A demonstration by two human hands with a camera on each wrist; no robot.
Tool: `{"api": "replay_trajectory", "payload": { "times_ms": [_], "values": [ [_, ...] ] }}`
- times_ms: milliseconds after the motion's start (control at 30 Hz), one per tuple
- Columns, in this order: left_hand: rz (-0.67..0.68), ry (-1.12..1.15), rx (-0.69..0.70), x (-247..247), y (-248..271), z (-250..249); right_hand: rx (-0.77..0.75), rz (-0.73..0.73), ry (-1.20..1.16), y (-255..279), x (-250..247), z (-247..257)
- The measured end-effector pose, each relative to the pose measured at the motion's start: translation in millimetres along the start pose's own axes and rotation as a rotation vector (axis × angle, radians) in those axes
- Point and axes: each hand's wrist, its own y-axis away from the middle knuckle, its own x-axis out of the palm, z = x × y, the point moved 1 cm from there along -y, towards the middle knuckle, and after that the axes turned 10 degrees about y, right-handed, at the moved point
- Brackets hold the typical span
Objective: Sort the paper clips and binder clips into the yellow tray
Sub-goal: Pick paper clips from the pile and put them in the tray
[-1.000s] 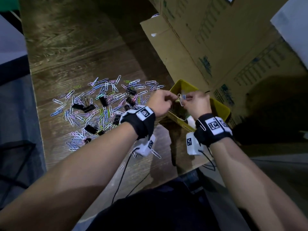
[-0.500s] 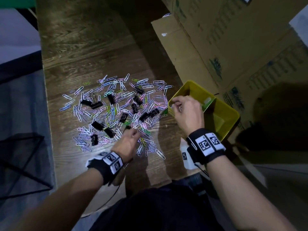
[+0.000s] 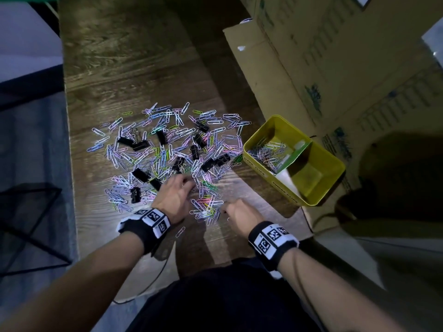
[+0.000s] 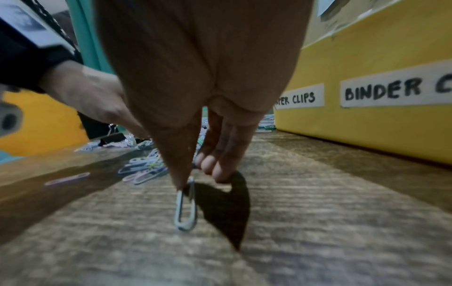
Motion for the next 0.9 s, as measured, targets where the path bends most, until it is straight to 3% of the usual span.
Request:
{"api": "replay_trajectory", "payload": {
  "times_ms": [133,367,500,567,633,800,900],
  "values": [
    [0.007,-0.059,0.056,1,2,-9,0.007,-0.064,-0.013,-2,-6,-5],
    [0.109,-0.064,0.104,27,7,-40,0.134,0.075,-0.062,8,-3,-21],
    [0.087,0.007,0.198,36,18,-38,0.107,-0.053,-0.099,-2,-1,-14],
    [-0.025,0.074,0.151,29,27,-33,0.104,-0.180,-0.137,-6,0,-11],
    [-0.103,0.110,0.069,23,40,-24,0.127,-0.185,-0.140,-6,1,-7],
    [0.105,0.133,-0.257,29,68,-13,0.091,-0.068,0.106,-8,9,2],
    [0.038,0.208,-0.304,42,58,-25,0.052,-0.057,0.093,-11,9,11]
  ]
}}
